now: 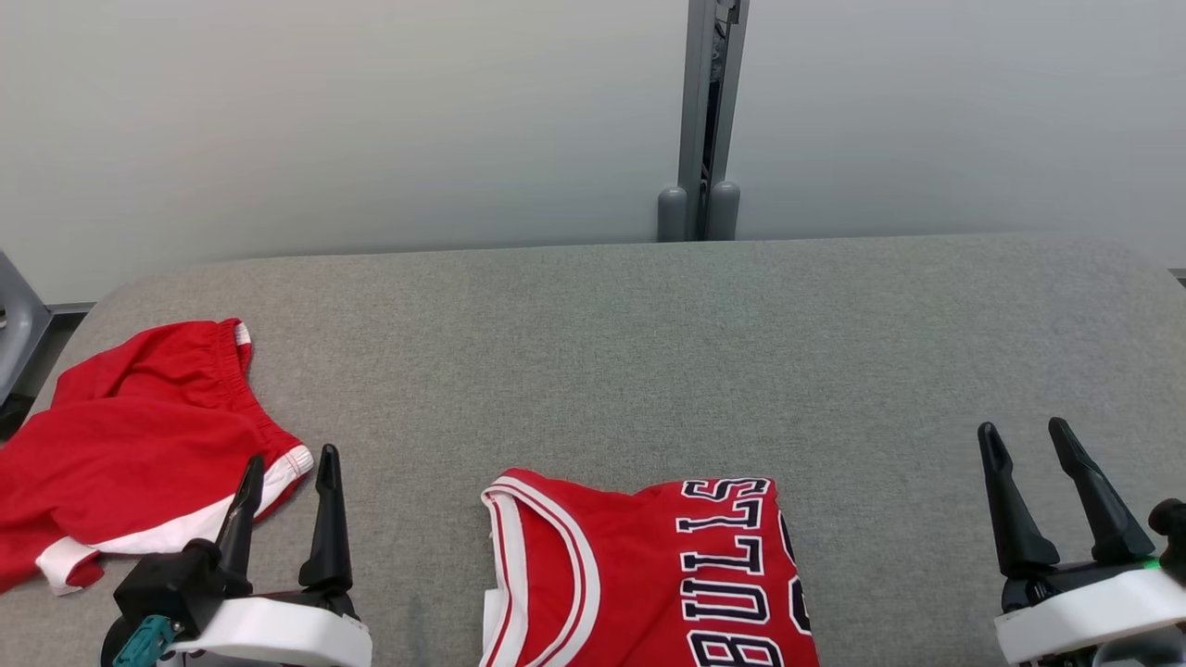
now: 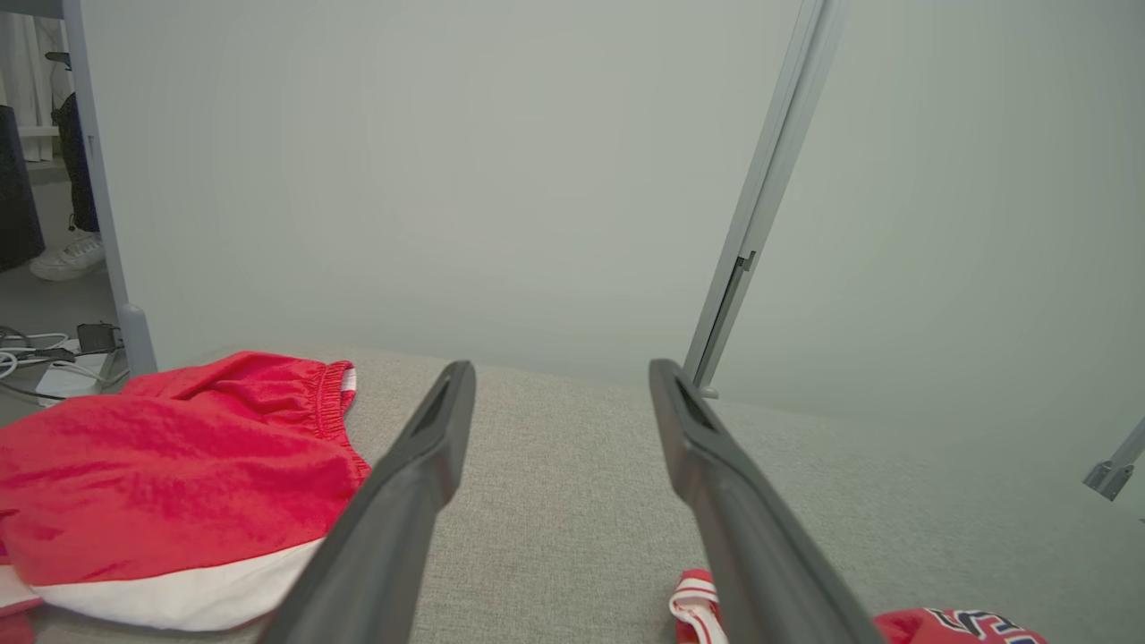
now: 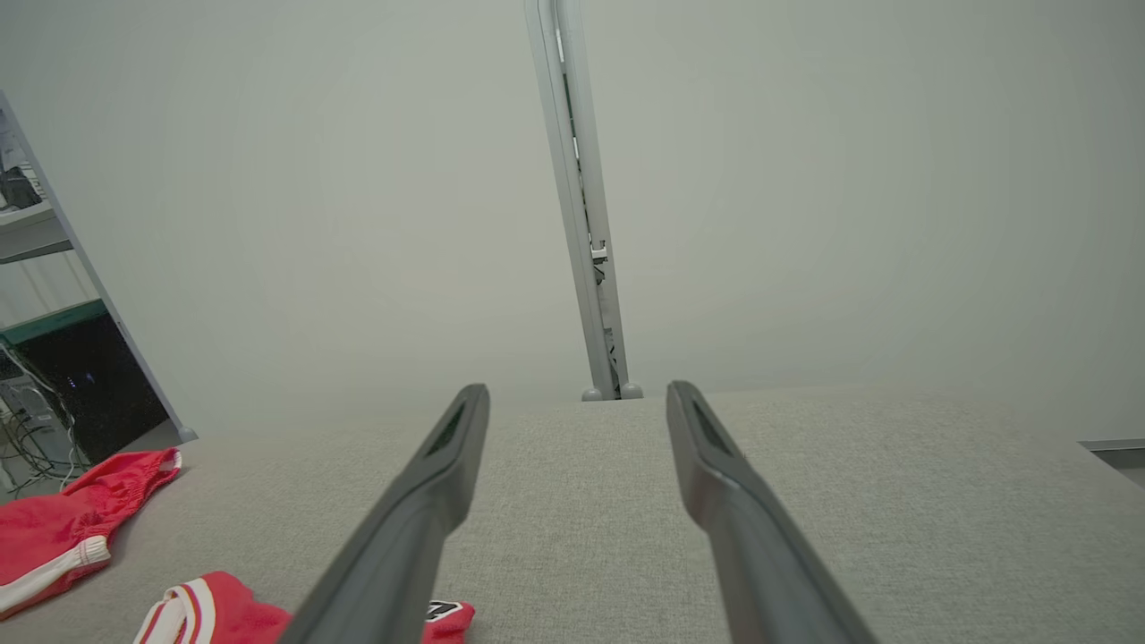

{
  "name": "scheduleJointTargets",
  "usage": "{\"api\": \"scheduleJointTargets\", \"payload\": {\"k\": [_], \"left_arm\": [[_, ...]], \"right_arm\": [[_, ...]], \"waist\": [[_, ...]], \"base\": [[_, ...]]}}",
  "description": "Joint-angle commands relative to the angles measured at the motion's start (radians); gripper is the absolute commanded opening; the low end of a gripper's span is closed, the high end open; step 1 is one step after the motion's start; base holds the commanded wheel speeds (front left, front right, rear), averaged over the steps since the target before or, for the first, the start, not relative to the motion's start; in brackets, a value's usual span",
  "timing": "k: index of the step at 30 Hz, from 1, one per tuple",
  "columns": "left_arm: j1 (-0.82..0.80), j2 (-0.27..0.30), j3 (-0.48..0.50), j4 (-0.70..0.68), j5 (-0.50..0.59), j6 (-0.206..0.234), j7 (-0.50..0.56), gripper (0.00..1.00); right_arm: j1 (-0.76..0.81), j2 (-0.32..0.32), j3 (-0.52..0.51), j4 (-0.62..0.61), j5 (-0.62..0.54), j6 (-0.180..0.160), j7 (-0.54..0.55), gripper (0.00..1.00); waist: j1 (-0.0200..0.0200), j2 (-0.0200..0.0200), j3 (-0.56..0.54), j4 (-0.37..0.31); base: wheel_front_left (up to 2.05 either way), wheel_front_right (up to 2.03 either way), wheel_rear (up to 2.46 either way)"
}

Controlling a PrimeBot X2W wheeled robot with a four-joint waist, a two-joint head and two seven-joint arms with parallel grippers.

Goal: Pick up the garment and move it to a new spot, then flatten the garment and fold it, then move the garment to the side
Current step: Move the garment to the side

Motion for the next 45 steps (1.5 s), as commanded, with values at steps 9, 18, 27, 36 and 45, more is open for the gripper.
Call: {"api": "scheduleJointTargets", "payload": {"k": [9, 18, 27, 36, 45], "left_arm": [[-0.004, -0.013, 0.008, 0.014, 0.023, -0.022, -0.001, 1.00], [-0.042, -0.012, -0.016, 0.033, 0.023, -0.043, 0.008, 1.00], [-0.054, -0.009, -0.035, 0.044, 0.028, -0.045, 0.020, 1.00], [-0.054, -0.011, -0.038, 0.047, 0.019, -0.042, 0.019, 1.00], [-0.056, -0.007, -0.043, 0.040, 0.018, -0.041, 0.018, 1.00]], "right_arm": [[-0.026, 0.006, 0.064, 0.052, 0.038, 0.000, 0.088, 1.00], [-0.140, 0.027, 0.165, 0.265, 0.109, 0.000, 0.265, 1.00], [-0.193, 0.060, 0.166, 0.490, 0.150, 0.000, 0.391, 1.00], [-0.217, 0.100, 0.115, 0.599, 0.139, 0.000, 0.521, 1.00], [-0.249, 0.105, 0.103, 0.551, 0.136, 0.000, 0.453, 0.00]], "waist": [[0.0000, 0.0000, 0.001, 0.021], [0.0000, 0.0000, 0.010, 0.088], [0.0000, 0.0000, 0.022, 0.173], [0.0000, 0.0000, 0.026, 0.192], [0.0000, 0.0000, 0.024, 0.158]], "base": [[0.00, 0.00, 0.00], [0.00, 0.00, 0.00], [0.00, 0.00, 0.00], [0.00, 0.00, 0.00], [0.00, 0.00, 0.00]]}}
